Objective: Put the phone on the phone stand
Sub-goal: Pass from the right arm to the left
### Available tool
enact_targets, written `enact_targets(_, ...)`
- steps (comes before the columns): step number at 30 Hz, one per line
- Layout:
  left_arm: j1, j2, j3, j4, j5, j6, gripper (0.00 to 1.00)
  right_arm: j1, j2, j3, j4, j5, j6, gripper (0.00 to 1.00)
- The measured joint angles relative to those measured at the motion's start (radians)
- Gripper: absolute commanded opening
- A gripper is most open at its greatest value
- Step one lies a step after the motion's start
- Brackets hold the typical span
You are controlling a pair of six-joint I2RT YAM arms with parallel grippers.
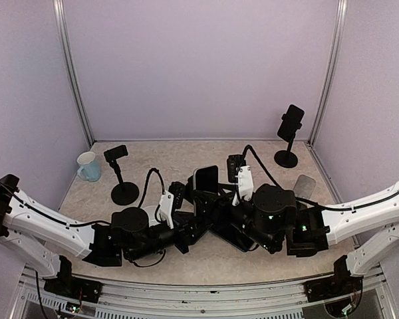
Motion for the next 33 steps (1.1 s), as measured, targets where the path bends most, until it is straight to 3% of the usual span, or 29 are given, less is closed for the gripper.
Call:
enact_targets(9, 0.001, -0.036, -0.034, -0.013, -0.034, 0.005, 0.0, 0.009, -0.045, 0.0, -0.017, -0.041, -0.04, 1.0)
enact_targets(20, 0.006, -0.129, -0.145, 0.016, 0.053, 0.053, 0.0, -0.054, -0.301, -0.024, -0.109, -0.19, -0.169, 1.0)
enact_targets(26, 0.006, -0.192, -0.179, 0.058, 0.198, 0.116, 0.0, -0.159, -0.38, -0.042, -0.163, -0.433, -0.222, 1.0)
enact_targets(33, 0.006, -0.206, -0.179, 0.097, 0.389, 0.151, 0.0, -0.171, -0.307, -0.03, -0.21, -0.722, -0.261, 1.0)
